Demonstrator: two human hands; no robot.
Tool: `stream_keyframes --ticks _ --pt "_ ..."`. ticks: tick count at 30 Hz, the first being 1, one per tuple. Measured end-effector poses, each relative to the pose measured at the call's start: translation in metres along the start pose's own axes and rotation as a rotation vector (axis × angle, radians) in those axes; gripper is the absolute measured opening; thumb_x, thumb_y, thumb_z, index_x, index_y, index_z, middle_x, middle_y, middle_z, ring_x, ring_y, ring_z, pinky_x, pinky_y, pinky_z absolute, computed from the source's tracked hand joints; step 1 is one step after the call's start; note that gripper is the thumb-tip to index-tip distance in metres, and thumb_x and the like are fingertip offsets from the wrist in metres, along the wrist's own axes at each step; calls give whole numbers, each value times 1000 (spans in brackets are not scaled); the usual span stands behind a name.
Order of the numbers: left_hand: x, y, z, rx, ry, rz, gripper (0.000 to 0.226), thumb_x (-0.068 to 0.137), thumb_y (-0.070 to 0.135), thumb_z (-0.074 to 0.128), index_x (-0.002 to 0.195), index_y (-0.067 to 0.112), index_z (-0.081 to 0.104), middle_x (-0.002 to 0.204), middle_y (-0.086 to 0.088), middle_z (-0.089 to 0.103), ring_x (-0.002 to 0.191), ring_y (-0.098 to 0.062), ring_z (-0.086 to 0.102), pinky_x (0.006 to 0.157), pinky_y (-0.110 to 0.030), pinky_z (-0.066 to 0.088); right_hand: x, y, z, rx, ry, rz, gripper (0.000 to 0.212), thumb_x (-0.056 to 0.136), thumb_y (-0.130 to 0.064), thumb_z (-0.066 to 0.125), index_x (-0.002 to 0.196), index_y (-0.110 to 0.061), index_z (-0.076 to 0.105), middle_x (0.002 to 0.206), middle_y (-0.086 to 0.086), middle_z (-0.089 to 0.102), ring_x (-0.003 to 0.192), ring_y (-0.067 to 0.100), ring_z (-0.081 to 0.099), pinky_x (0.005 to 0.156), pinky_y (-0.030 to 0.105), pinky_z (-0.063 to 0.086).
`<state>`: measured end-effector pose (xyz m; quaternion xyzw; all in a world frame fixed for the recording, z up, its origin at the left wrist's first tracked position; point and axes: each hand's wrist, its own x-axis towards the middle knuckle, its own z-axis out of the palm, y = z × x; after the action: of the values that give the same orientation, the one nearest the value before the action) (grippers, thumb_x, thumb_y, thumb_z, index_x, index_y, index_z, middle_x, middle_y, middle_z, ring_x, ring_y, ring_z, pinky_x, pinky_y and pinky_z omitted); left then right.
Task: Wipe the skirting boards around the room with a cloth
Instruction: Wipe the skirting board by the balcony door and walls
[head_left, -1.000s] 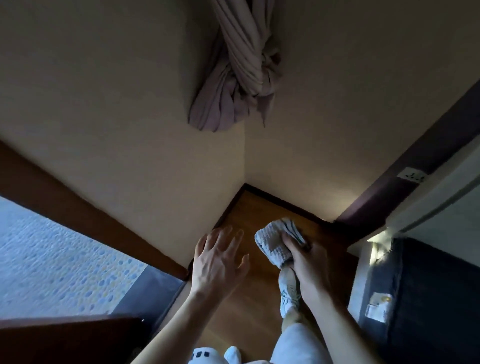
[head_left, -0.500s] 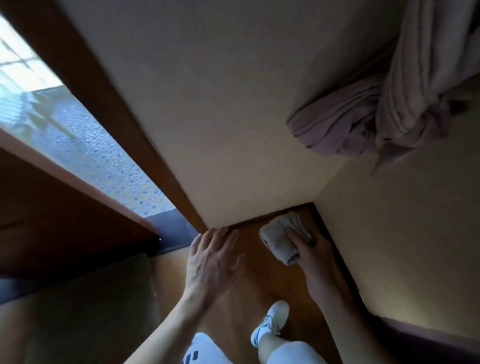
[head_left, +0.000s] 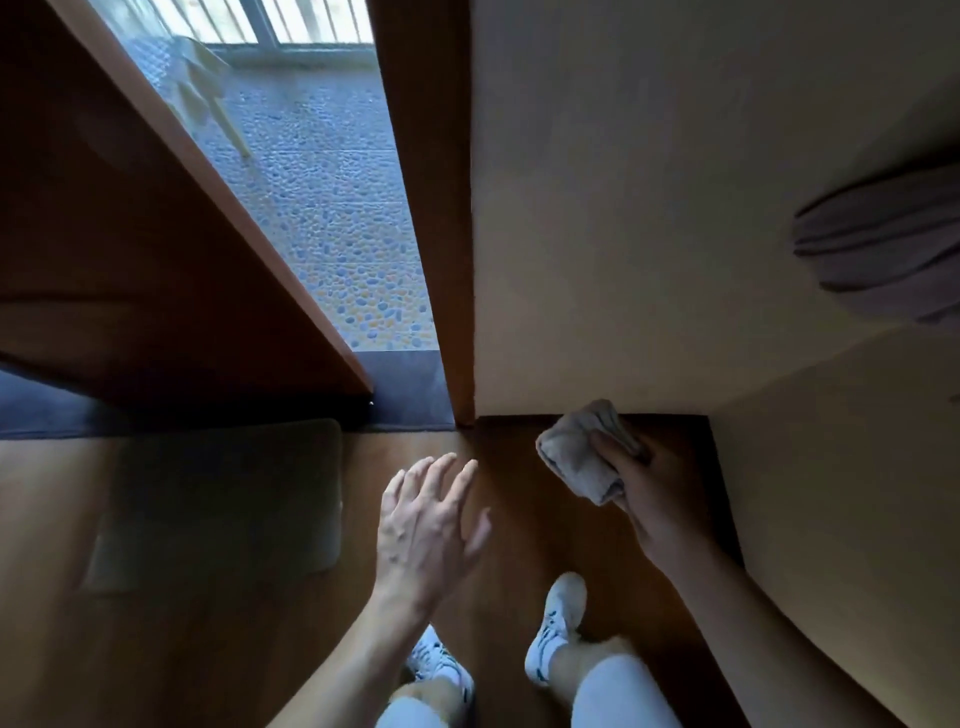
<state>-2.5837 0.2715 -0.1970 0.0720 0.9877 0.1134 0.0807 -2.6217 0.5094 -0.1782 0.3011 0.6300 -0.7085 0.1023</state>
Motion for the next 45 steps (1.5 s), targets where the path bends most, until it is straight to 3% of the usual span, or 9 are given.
stream_keyframes --ticks 4,9,13,17,26,29,33,39,45 --pt "21 -13 70 -17 -3 -24 56 88 54 55 138 30 60 141 -1 58 131 -24 52 111 -47 40 61 50 3 -20 -57 42 26 85 -23 74 110 -18 71 105 4 75 97 20 72 78 38 56" --pt "60 -30 200 -25 -29 -60 57 90 56 51 141 31 57 143 0 56 132 -23 50 111 -47 39 163 143 -2 -120 -161 70 33 83 -25 76 113 -12 70 108 9 74 101 25 70 88 45 56" --pt "94 -53 318 -21 -42 -82 59 92 58 45 144 32 54 144 2 54 134 -22 48 113 -45 38 252 228 -7 -203 -219 71 39 69 -35 79 103 -15 74 101 8 75 96 25 72 83 46 59" --pt "126 -81 436 -14 -43 -77 59 92 58 48 144 32 54 144 1 54 134 -22 49 112 -44 39 343 311 -11 -290 -269 38 37 66 -39 83 96 -19 76 95 5 76 89 21 73 68 35 59" --pt "188 -148 671 5 -96 -82 63 93 60 41 153 40 37 162 3 32 147 -20 31 119 -43 27 509 519 2 -461 -257 -109 17 77 -30 83 88 -21 74 83 -6 74 79 7 71 61 17 54" --pt "194 -169 716 11 -74 -50 67 92 55 51 155 38 34 164 -1 30 147 -23 34 119 -47 30 541 557 21 -497 -273 -210 17 77 -29 82 86 -16 73 81 -6 72 79 6 69 63 17 53" --pt "186 -194 755 18 -59 -30 66 94 53 44 156 40 28 166 4 20 153 -18 21 124 -44 16 565 574 44 -553 -208 -451 15 79 -33 80 86 -27 69 80 -18 68 75 -7 64 62 9 48" --pt "183 -199 771 62 32 3 65 90 51 44 153 37 39 163 0 32 150 -22 30 120 -49 23 570 592 56 -684 -40 -619 24 82 -43 74 94 -23 70 86 -19 67 79 -6 62 67 6 44" --pt "182 -202 779 62 68 13 66 89 50 47 153 38 38 164 1 30 150 -21 28 120 -50 24 575 596 82 -750 52 -760 34 86 -43 70 99 -11 71 97 4 71 89 17 66 74 30 53"
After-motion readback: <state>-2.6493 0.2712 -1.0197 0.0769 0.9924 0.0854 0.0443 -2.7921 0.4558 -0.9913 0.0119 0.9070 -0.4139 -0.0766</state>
